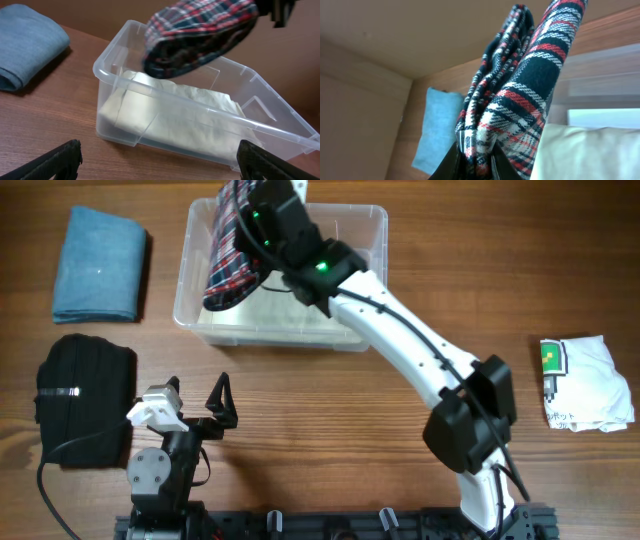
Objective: Pack container
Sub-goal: 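Lower the plaid shirt into the box's left side and release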
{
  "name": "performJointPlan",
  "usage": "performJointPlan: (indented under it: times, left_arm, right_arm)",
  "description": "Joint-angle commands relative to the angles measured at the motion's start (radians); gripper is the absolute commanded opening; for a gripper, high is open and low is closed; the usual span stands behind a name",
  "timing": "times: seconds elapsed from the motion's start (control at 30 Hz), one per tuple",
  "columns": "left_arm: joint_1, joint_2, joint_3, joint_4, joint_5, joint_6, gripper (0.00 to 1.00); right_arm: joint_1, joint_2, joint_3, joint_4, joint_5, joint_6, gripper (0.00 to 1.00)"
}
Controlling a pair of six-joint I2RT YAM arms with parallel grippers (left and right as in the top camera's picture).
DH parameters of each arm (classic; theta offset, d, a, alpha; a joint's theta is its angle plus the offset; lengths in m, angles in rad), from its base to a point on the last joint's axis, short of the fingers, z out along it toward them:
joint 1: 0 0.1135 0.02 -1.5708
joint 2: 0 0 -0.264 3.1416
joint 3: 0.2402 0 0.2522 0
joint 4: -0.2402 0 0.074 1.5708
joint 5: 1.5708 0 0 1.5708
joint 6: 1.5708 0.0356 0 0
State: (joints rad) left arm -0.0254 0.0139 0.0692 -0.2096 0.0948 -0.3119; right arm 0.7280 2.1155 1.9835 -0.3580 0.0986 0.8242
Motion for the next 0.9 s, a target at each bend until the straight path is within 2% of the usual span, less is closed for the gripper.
performJointPlan:
  times: [0.0,0.63,0.67,0.7,0.73,0.8,0.87]
  left_arm:
    - [-0.005,-0.008,-0.006,0.003,-0.006,0.016,1.00]
    - [-0.005,-0.008,-0.006,0.003,-0.006,0.016,1.00]
    - [-0.005,-0.008,-0.006,0.003,-0.006,0.016,1.00]
    - [-0.005,-0.008,-0.006,0.003,-0.006,0.016,1.00]
    - [-0.005,-0.008,-0.006,0.003,-0.006,0.016,1.00]
    - [-0.005,-0.008,-0.006,0.003,-0.006,0.016,1.00]
    - [-0.005,-0.008,-0.006,0.003,-0.006,0.016,1.00]
  right_arm:
    - [0.036,0.035,0.005,0.073,0.014,0.016,0.04]
    - [0.072,0.153,0.005,0.102,0.014,0.013,0.05]
    - [0.072,0.153,0.005,0.096,0.014,0.014,0.26]
    - [0.072,0.153,0.005,0.096,0.014,0.013,0.56]
    - [0.072,0.153,0.005,0.096,0.012,0.013,0.72]
    - [0.072,0.153,0.005,0.096,-0.010,0.012,0.85]
    - [0.072,0.153,0.005,0.097,-0.029,0.001,0.91]
